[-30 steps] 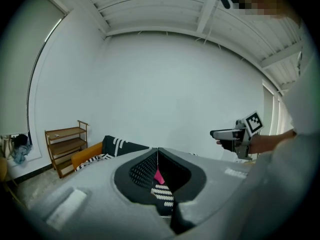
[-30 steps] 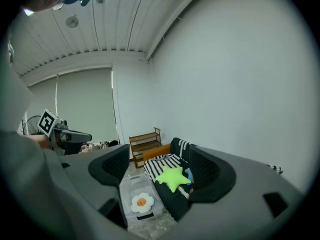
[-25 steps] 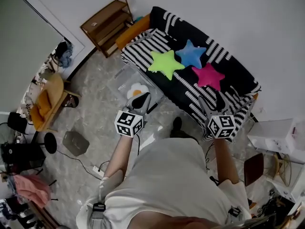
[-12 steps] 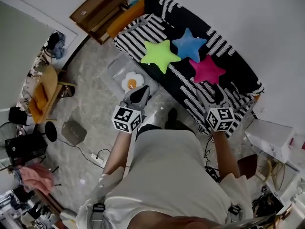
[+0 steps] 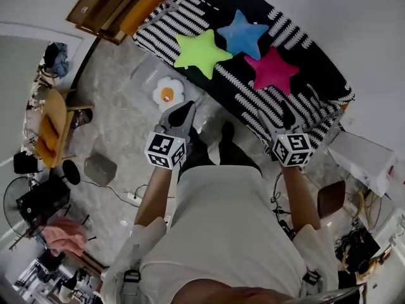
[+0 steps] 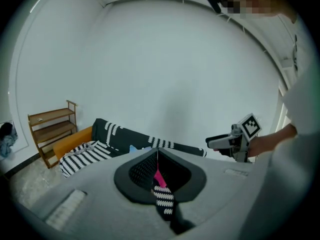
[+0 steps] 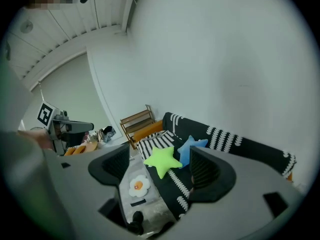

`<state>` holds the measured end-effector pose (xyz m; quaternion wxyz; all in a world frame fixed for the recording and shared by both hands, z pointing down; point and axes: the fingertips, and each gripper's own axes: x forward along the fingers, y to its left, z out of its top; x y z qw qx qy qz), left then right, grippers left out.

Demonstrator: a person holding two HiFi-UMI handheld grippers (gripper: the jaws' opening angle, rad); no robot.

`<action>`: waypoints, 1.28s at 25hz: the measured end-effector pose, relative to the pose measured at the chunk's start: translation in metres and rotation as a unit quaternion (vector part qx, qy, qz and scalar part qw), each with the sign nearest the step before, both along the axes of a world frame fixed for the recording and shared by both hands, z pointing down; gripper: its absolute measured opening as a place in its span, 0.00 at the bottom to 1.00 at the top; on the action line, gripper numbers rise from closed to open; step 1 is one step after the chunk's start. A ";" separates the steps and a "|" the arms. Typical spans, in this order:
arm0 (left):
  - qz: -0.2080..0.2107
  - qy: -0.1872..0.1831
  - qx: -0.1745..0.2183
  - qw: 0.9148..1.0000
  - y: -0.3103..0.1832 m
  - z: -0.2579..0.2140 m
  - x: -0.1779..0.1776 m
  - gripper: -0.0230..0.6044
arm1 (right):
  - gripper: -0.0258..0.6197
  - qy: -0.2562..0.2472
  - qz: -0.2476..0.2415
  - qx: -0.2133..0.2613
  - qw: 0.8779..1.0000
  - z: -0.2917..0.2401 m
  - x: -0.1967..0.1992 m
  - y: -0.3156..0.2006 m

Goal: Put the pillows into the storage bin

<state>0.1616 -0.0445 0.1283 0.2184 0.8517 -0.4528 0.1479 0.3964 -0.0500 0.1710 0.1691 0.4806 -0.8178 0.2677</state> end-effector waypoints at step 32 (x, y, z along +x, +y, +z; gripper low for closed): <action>0.052 -0.014 -0.109 0.993 -0.059 0.292 0.035 0.06 | 0.65 -0.035 0.154 -0.225 0.961 0.368 0.069 -0.069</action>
